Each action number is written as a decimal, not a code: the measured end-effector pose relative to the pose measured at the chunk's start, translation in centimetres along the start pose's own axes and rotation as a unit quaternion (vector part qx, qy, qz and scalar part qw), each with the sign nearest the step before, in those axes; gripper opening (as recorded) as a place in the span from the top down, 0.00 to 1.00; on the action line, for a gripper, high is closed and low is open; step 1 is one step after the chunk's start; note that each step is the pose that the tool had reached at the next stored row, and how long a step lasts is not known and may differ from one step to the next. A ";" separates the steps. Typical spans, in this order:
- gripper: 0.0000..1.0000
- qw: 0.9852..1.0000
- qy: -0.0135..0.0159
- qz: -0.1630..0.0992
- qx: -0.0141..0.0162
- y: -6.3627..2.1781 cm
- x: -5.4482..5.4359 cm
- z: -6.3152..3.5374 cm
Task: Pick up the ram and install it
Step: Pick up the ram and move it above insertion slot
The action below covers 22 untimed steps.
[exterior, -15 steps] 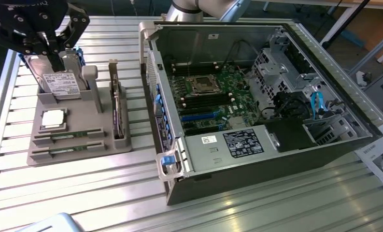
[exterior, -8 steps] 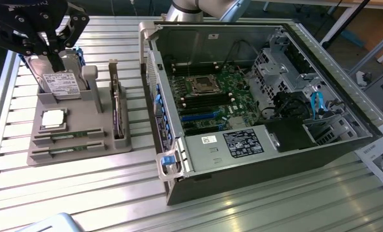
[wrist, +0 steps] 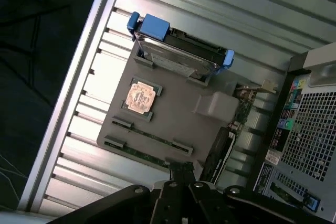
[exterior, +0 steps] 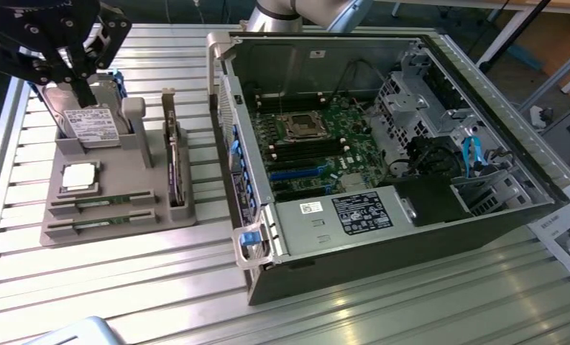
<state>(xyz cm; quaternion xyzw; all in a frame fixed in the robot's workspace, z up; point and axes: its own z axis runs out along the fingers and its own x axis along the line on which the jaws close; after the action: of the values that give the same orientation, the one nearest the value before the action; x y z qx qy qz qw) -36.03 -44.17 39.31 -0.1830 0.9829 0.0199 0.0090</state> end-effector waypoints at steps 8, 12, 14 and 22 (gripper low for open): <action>0.90 0.999 0.002 -0.045 -0.001 -0.02 0.0 -0.01; 0.90 0.997 0.002 -0.071 -0.002 -0.03 0.0 -0.02; 0.90 0.996 0.003 -0.086 -0.002 -0.03 0.0 -0.02; 0.90 0.986 0.006 -0.168 -0.004 -0.03 0.0 -0.02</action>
<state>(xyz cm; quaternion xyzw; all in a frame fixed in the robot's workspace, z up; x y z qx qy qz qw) -36.03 -44.20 39.33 -0.3459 0.9380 0.0212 0.0056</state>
